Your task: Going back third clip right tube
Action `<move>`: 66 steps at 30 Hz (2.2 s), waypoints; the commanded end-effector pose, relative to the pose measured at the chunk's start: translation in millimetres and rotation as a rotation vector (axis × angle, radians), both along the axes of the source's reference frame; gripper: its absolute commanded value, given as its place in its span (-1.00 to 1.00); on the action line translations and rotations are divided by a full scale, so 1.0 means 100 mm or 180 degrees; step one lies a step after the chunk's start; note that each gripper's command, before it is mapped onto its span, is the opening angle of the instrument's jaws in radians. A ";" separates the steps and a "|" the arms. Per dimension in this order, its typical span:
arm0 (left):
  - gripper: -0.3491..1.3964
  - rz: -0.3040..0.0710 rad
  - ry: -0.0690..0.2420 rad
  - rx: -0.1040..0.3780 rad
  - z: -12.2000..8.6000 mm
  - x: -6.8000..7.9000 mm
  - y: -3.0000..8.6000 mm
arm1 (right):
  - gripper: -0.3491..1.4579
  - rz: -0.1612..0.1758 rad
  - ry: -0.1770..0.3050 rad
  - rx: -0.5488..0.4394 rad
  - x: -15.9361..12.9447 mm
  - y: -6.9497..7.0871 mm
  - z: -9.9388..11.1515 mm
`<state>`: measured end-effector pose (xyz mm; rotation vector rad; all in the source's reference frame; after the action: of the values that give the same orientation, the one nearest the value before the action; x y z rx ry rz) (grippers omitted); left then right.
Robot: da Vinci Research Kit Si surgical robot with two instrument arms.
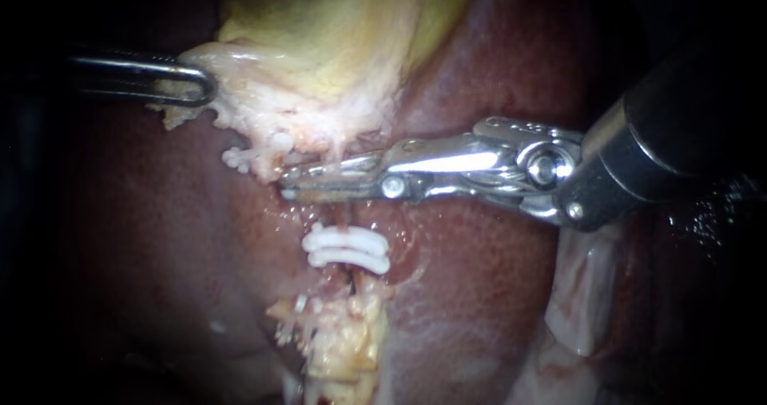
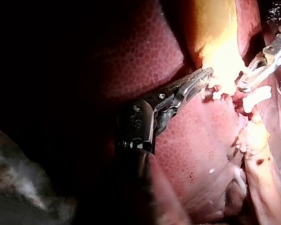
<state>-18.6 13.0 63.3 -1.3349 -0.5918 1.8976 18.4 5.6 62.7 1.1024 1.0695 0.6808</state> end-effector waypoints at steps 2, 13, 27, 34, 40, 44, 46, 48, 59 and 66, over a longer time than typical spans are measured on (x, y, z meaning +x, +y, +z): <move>-1.00 0.0000 0.0000 0.0000 0.000 0.000 0.000 | -0.88 0.0002 -0.0005 0.0001 0.001 -0.002 0.001; -1.00 -0.0001 0.0001 -0.0001 0.000 0.000 -0.001 | -0.13 0.0476 -0.0285 -0.0166 0.008 -0.014 0.030; -1.00 -0.0001 0.0002 -0.0003 0.001 0.000 -0.001 | -0.07 0.0593 -0.0567 -0.0468 -0.022 0.002 0.056; -1.00 -0.0001 0.0002 -0.0003 0.000 0.000 -0.002 | -0.06 0.0460 -0.0400 -0.0976 -0.046 -0.005 0.044; -1.00 -0.0001 0.0002 -0.0003 0.000 0.000 -0.002 | -0.06 0.0291 -0.0181 -0.1572 -0.075 -0.016 0.029; -1.00 -0.0001 0.0002 -0.0003 0.000 0.000 -0.002 | -0.06 0.0210 -0.0072 -0.1853 -0.090 -0.022 0.023; -1.00 -0.0001 0.0002 -0.0003 0.000 0.000 -0.002 | -0.06 0.0169 -0.0016 -0.1994 -0.099 -0.025 0.021; -1.00 -0.0001 0.0002 -0.0003 0.000 0.000 -0.002 | -0.06 0.0149 0.0011 -0.2047 -0.106 -0.027 0.019; -1.00 0.0001 0.0003 -0.0017 0.008 -0.007 -0.008 | -0.06 0.0088 0.0099 -0.2202 -0.134 -0.025 0.008; -1.00 0.0044 -0.0022 -0.0035 0.032 -0.023 -0.013 | -0.06 0.0073 0.0128 -0.2274 -0.139 -0.019 0.003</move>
<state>-21.1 11.7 66.8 -1.3493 -0.5955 1.9099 4.5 3.8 63.0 0.4842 1.2265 0.2459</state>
